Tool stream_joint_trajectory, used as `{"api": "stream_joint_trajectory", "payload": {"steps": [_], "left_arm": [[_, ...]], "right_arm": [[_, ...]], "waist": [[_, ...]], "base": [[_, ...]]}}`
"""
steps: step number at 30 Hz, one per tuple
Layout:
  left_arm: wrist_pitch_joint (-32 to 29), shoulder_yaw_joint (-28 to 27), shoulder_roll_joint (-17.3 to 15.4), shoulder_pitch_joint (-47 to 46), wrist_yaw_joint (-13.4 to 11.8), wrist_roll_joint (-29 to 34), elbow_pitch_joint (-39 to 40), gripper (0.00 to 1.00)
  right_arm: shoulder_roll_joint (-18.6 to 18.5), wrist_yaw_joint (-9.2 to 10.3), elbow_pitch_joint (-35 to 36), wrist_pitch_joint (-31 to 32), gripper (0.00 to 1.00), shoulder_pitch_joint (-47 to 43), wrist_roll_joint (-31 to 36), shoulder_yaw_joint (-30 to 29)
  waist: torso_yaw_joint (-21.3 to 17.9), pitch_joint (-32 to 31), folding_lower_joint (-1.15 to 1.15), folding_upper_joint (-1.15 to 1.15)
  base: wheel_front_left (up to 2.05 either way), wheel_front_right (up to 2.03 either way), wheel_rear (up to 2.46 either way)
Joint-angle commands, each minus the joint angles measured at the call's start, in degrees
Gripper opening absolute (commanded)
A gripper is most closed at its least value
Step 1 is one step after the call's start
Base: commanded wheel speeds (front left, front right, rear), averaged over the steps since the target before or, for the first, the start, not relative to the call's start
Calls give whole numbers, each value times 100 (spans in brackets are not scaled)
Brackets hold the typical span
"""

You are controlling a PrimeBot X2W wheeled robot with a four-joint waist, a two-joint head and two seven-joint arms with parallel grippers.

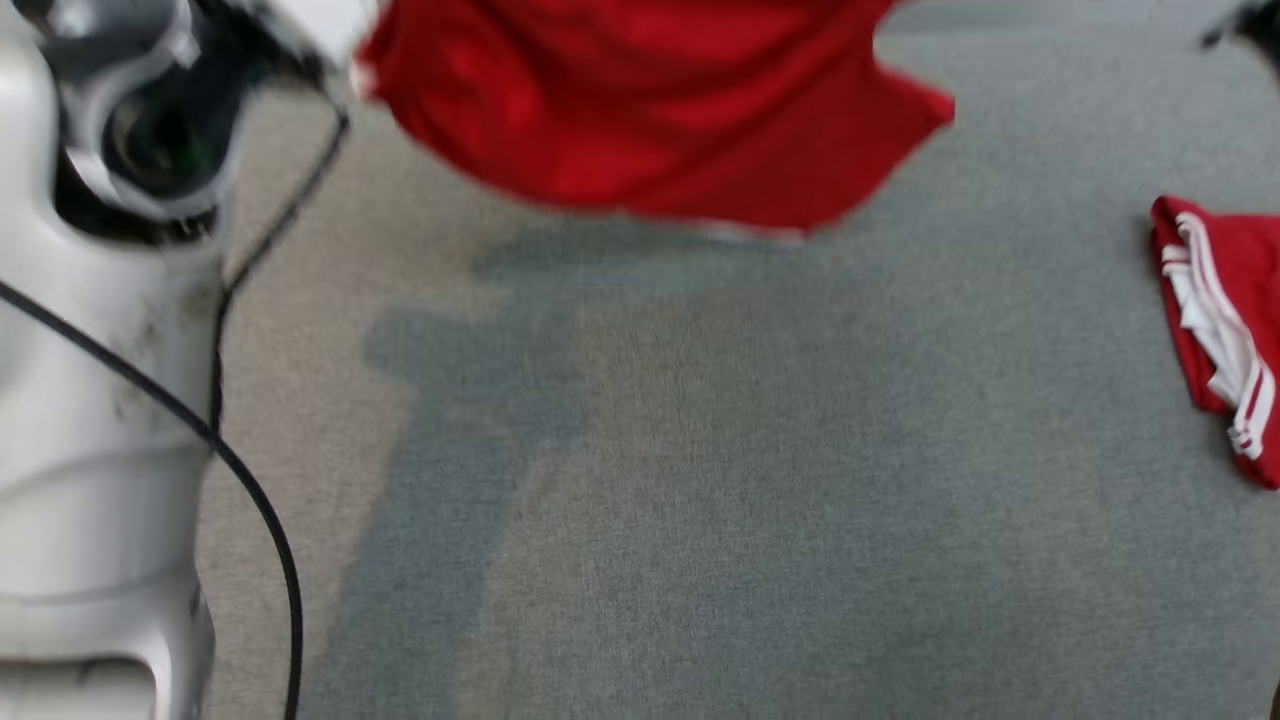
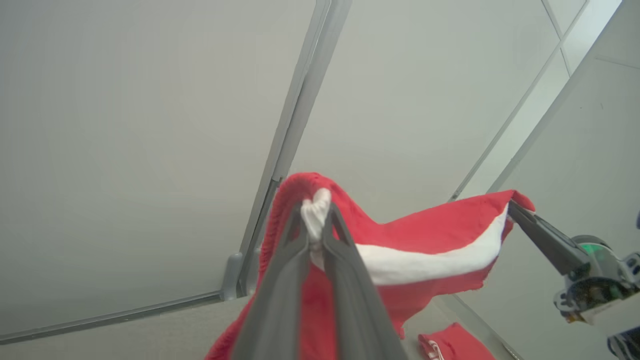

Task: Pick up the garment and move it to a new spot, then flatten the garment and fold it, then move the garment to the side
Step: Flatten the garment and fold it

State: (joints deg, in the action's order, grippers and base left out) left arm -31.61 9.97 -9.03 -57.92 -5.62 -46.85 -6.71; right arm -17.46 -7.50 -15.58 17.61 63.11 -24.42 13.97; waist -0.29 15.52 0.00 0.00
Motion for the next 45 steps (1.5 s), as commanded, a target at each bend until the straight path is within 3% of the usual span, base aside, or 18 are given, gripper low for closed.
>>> {"api": "stream_joint_trajectory", "payload": {"steps": [1, 10, 17, 24, 32, 39, 45], "left_arm": [[90, -64, -11, -289, 11, 47, -154, 0], [1619, -338, 169, -2393, 498, 347, -1987, 0], [2637, -486, 221, -3033, 922, 343, -3295, 0], [3260, -548, 331, -2620, 1144, 166, -4540, 0], [3467, -271, 441, -1819, 1315, -34, -5226, 0], [3438, 184, 458, -769, 1315, -373, -4900, 0], [3327, 993, 275, 60, 1310, -185, -4751, 0]], "right_arm": [[8, 2, -108, -57, 0, 258, 25, 53], [453, 2, -1851, -1175, 0, 2296, 405, 352], [1046, 3, -3204, -1978, 0, 2740, 423, 474], [1297, 2, -4156, -2257, 0, 2292, 37, 977], [1056, 2, -4422, -2267, 0, 1510, -788, 1596], [945, 2, -4536, -2276, 0, 676, -1140, 2147], [771, 2, -4611, -2289, 0, 92, -1271, 2717]], "waist": [[-97, 713, 0, 0], [-313, 1721, 0, 0], [-432, 2144, 0, 0], [-235, 2213, 0, 0], [52, 1801, 0, 0], [191, 1209, 0, 0], [309, 824, 0, 0]], "base": [[0, 0, 0], [0, 0, 0], [0, 0, 0], [0, 0, 0], [0, 0, 0], [0, 0, 0], [0, 0, 0]]}}
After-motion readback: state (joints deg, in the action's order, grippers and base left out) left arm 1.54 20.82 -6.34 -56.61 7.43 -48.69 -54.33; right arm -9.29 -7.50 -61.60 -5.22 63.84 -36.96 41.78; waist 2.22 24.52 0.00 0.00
